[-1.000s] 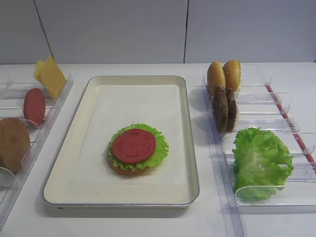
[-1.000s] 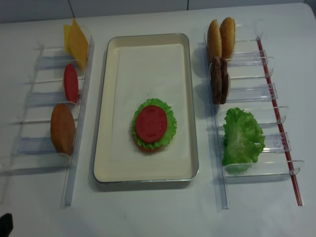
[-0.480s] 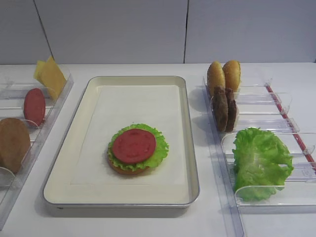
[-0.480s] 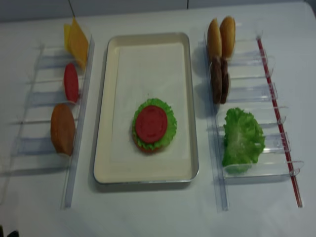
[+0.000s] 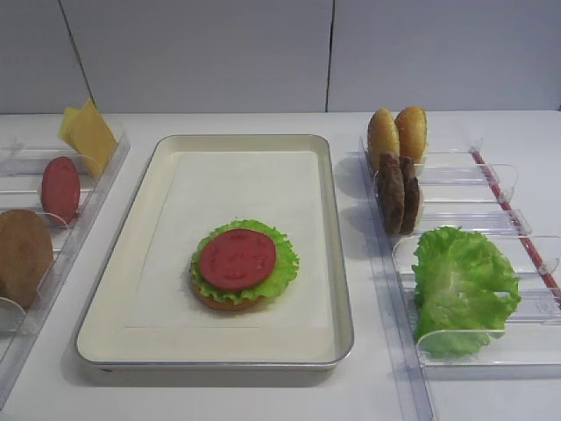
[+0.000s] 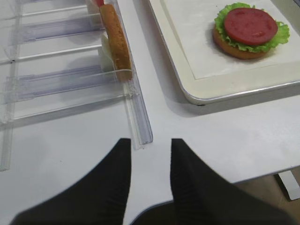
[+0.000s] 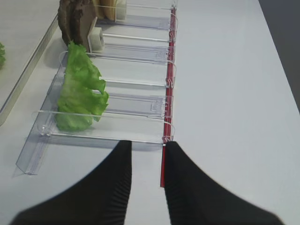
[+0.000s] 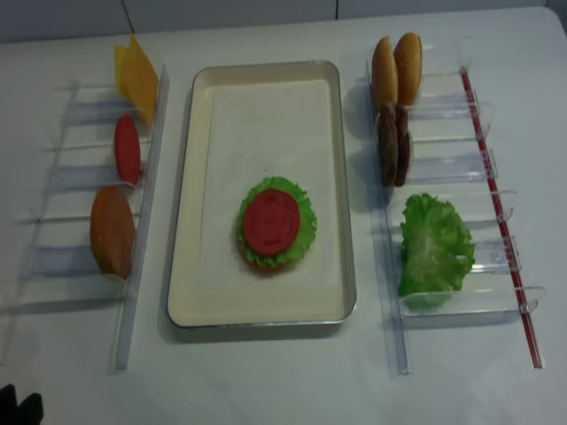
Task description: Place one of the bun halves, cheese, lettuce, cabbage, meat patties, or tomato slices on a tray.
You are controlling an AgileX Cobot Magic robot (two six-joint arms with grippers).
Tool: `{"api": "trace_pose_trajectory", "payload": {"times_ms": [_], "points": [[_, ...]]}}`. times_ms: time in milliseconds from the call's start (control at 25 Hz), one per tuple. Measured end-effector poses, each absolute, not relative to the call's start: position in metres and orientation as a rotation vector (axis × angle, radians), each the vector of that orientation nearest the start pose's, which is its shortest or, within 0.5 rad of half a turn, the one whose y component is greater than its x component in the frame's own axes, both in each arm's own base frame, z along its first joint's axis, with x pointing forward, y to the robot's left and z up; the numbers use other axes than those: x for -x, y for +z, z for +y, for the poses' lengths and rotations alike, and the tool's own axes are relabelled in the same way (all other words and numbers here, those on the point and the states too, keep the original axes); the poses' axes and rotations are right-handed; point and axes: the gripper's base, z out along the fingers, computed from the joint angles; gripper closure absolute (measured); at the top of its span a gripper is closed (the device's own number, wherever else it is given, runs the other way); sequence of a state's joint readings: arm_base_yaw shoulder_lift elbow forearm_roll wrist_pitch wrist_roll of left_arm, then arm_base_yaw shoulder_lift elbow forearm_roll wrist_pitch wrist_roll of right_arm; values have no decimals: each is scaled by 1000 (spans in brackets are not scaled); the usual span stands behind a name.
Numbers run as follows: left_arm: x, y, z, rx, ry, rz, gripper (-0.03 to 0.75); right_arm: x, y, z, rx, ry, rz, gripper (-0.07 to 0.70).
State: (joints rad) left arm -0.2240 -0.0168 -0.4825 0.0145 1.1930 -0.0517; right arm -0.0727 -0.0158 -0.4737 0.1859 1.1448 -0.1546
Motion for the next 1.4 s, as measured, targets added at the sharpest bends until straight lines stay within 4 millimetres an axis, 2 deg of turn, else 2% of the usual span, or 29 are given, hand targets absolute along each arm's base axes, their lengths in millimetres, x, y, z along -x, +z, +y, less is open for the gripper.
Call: {"api": "trace_pose_trajectory", "payload": {"times_ms": [280, 640, 1400], "points": [[11, 262, 4, -174, -130, 2171, 526, 8, 264, 16, 104, 92, 2122, 403], [11, 262, 1, 41, -17, 2175, 526, 8, 264, 16, 104, 92, 2122, 403], [11, 262, 1, 46, -12, 2174, 526, 8, 264, 16, 104, 92, 2122, 403]]}}
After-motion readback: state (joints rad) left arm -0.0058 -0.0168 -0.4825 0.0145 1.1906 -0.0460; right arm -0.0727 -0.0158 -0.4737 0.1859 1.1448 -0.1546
